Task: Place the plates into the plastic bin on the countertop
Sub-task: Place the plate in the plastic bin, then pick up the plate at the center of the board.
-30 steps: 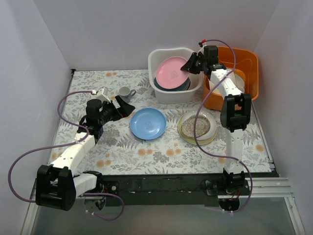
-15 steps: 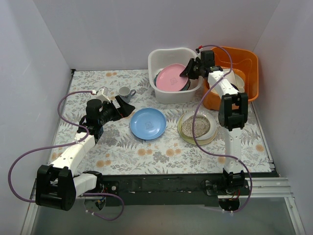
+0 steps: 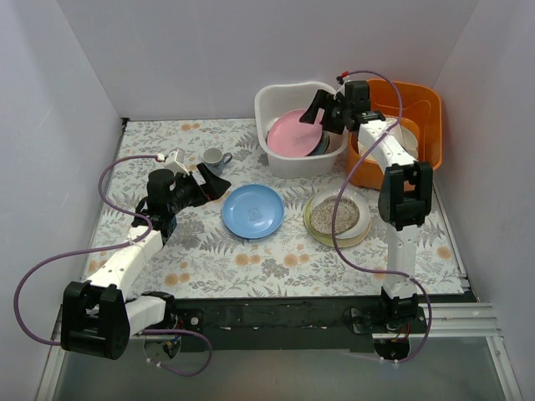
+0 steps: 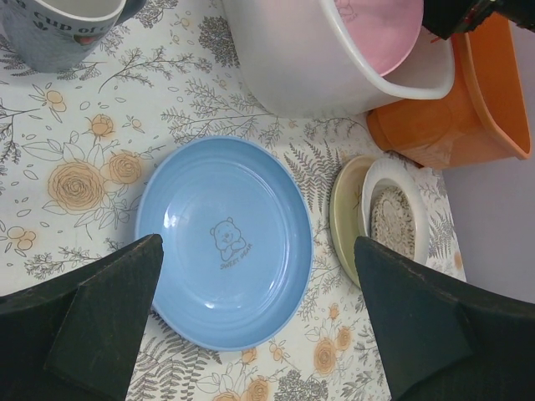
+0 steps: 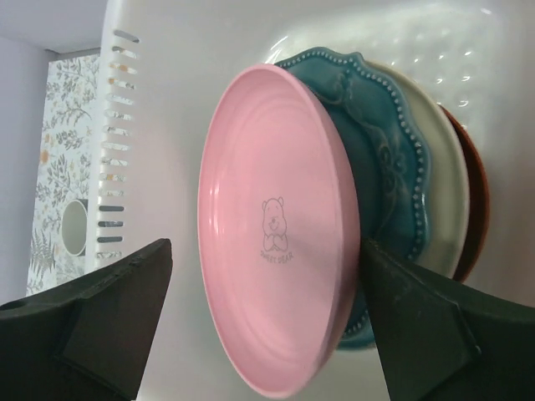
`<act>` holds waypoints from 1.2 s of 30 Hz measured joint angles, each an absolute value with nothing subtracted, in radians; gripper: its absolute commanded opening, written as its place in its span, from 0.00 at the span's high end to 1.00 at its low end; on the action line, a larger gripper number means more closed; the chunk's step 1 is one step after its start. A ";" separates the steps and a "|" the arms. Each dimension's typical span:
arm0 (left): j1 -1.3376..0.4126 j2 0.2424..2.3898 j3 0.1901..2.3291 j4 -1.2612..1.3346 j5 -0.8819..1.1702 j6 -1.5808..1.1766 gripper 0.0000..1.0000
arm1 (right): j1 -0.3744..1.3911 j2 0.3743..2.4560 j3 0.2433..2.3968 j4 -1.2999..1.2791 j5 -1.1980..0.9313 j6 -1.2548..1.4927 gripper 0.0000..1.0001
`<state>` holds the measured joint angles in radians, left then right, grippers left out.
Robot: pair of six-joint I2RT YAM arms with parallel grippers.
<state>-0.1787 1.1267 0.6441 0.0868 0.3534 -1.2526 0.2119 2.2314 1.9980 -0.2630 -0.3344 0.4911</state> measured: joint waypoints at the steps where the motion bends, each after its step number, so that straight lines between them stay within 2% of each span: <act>1: -0.179 1.127 0.644 0.086 0.353 -1.253 0.02 | 0.209 2.209 1.981 -0.260 -0.330 0.491 0.02; 14: -0.179 1.163 0.644 0.075 0.346 -1.256 0.02 | 0.191 1.981 1.910 -0.189 -0.298 0.478 0.02; 22: -0.179 1.214 0.644 0.057 0.331 -1.261 0.02 | 0.192 1.959 1.868 -0.157 -0.328 0.478 0.11; 31: -0.179 1.323 0.644 0.030 0.316 -1.273 0.02 | 0.203 1.874 1.660 -0.122 -0.378 0.494 0.19; 36: -0.179 1.408 0.646 0.019 0.316 -1.281 0.10 | 0.220 1.769 1.525 -0.088 -0.405 0.498 0.21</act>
<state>-0.1787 1.4082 0.6464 0.0185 0.3164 -1.2808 0.2195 1.7687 1.5253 -0.0875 -0.4046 0.4976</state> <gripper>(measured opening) 0.954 0.801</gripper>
